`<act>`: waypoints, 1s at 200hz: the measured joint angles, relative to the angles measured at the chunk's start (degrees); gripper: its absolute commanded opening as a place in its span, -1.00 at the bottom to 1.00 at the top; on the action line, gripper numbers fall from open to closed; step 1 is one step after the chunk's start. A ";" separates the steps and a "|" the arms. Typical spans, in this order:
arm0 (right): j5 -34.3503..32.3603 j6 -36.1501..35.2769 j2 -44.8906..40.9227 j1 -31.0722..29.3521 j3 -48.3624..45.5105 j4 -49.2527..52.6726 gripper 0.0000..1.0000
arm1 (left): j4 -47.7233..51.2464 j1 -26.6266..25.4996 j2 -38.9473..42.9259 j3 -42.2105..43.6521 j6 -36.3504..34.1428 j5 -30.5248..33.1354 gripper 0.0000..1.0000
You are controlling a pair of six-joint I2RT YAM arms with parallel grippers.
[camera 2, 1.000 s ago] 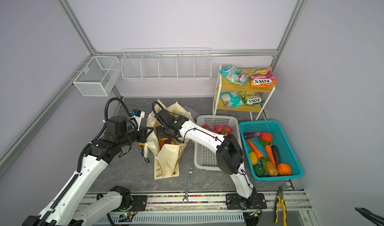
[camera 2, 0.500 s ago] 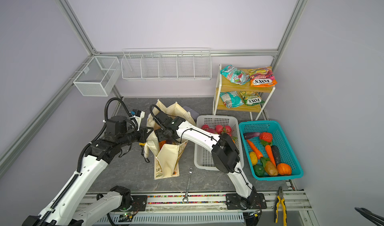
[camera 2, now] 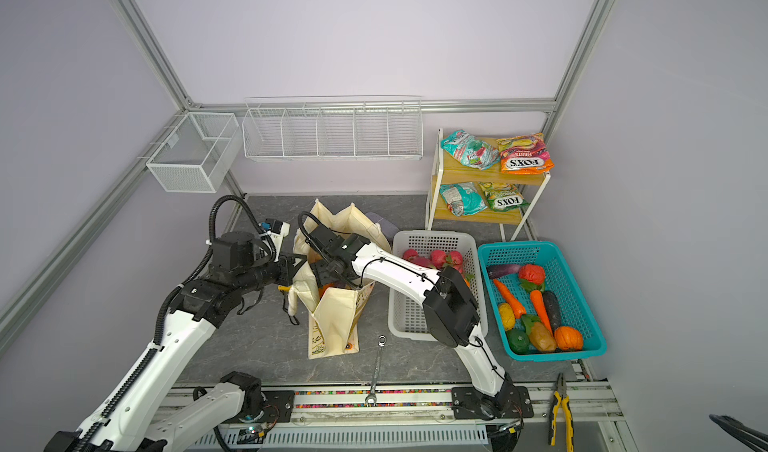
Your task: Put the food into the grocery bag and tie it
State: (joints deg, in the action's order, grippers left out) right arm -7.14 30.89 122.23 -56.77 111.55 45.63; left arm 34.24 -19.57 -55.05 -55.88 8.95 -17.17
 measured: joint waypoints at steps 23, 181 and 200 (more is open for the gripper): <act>-0.55 -0.13 -1.05 -0.17 0.02 0.22 0.76 | 0.02 0.00 0.02 0.00 0.00 0.00 -1.00; -11.45 -2.29 -21.22 -0.42 4.59 4.81 0.75 | 0.24 0.00 0.33 0.00 0.00 0.07 -1.00; -17.09 -2.71 -29.24 -0.37 -1.01 3.78 0.76 | 0.22 0.00 0.33 0.00 0.00 0.07 -1.00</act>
State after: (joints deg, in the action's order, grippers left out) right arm -24.23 28.18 92.99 -57.14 110.54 49.41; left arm 34.46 -19.57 -54.72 -55.88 8.95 -17.10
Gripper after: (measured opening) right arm 0.878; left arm 0.047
